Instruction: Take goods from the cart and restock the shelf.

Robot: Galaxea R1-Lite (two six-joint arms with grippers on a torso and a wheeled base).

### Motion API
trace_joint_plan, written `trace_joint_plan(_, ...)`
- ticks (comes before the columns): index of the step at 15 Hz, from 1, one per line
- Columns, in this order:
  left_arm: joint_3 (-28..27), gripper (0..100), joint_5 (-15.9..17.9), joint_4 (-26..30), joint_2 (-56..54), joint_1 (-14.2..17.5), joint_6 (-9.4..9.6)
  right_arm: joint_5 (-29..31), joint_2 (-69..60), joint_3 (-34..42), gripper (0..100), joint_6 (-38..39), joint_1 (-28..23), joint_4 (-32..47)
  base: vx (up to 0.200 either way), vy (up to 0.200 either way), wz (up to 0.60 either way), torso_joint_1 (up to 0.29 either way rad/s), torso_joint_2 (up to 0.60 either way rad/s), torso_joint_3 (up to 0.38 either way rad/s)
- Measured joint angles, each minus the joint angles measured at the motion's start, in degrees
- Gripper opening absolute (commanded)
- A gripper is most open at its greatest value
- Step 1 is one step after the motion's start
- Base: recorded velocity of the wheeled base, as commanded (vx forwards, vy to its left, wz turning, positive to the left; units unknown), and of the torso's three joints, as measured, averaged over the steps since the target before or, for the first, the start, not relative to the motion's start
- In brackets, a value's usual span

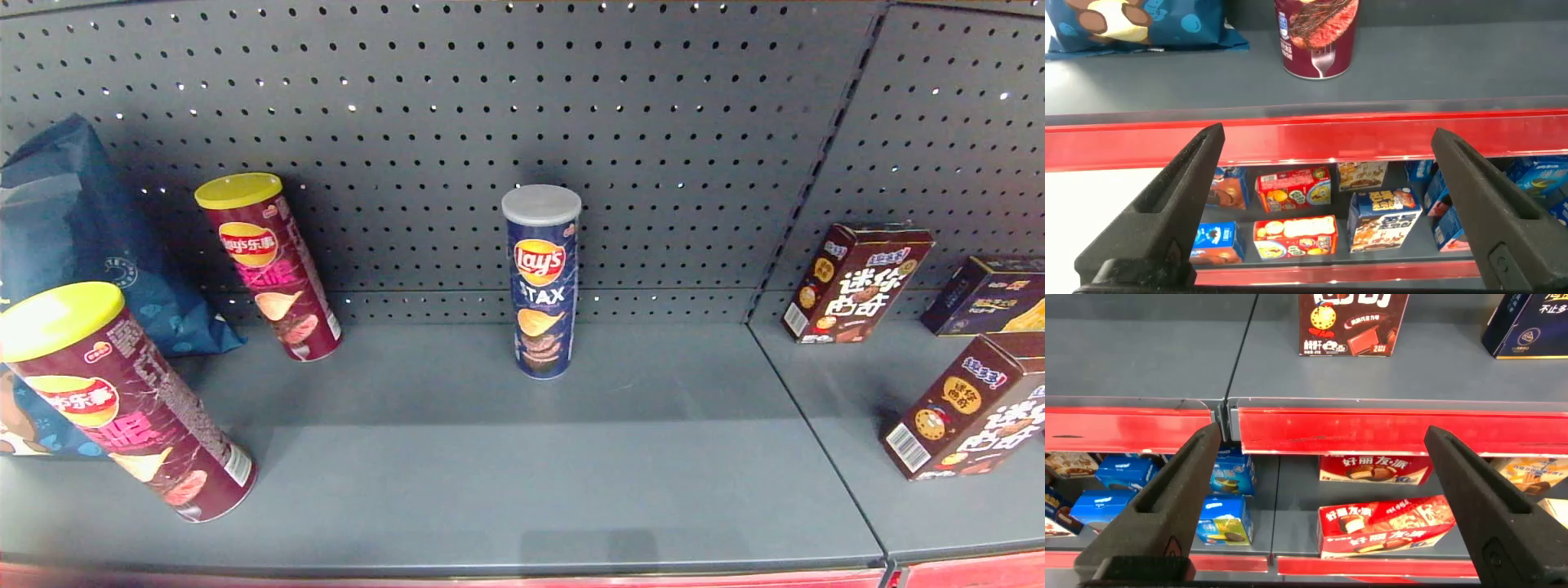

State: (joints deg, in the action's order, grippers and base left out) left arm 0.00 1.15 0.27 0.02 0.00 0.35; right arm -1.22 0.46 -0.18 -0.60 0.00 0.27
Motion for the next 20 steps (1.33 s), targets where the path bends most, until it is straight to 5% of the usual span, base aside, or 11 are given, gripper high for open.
trace_joint_plan(12, 0.00, 100, 0.07, 0.00, 0.00, 0.00, 0.09, 0.00, 0.00, 0.02, 100, -0.11, 0.00, 0.00, 0.000, 0.000, 0.00, 0.000, 0.00, 0.000)
trace_joint_plan(20, -0.02, 100, -0.02, -0.02, 0.00, -0.02, -0.02, 0.27, 0.00, 0.07, 100, -0.27, 0.00, 0.00, 0.000, 0.000, 0.60, 0.002, 0.00, 0.002)
